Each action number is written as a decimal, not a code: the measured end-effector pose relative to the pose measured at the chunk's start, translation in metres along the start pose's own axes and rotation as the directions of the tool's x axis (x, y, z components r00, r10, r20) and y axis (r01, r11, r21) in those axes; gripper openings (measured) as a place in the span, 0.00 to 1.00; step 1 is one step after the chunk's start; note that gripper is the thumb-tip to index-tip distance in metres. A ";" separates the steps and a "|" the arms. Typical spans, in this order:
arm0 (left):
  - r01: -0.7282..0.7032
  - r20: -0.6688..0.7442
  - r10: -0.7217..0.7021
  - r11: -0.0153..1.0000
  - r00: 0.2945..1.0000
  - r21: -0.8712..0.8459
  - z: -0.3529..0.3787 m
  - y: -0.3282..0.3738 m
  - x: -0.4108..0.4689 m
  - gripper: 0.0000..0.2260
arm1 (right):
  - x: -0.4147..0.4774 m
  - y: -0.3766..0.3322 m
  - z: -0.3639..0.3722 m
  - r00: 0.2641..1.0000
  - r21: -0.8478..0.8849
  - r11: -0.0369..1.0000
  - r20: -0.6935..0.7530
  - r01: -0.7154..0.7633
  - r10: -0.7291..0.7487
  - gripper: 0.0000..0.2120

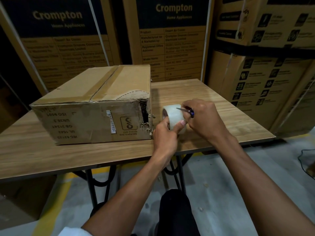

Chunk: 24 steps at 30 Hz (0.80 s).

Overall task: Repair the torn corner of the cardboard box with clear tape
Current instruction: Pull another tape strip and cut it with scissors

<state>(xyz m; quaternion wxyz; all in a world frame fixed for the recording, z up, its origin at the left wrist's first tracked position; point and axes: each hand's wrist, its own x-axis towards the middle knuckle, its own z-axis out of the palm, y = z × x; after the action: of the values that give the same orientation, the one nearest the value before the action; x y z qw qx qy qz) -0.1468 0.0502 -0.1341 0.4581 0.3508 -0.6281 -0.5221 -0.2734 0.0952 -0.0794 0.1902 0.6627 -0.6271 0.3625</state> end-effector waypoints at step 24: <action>-0.367 0.092 0.419 0.645 0.903 0.671 -0.006 0.042 0.006 0.22 | 0.006 0.004 -0.018 0.941 0.128 0.953 0.237 -0.276 0.241 0.02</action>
<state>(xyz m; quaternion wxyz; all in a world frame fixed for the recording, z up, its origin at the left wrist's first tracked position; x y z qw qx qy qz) -0.1411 0.0514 -0.0921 0.4238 0.3659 -0.8176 -0.1342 -0.2820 0.1028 -0.0642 0.0173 0.6232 -0.6950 0.3582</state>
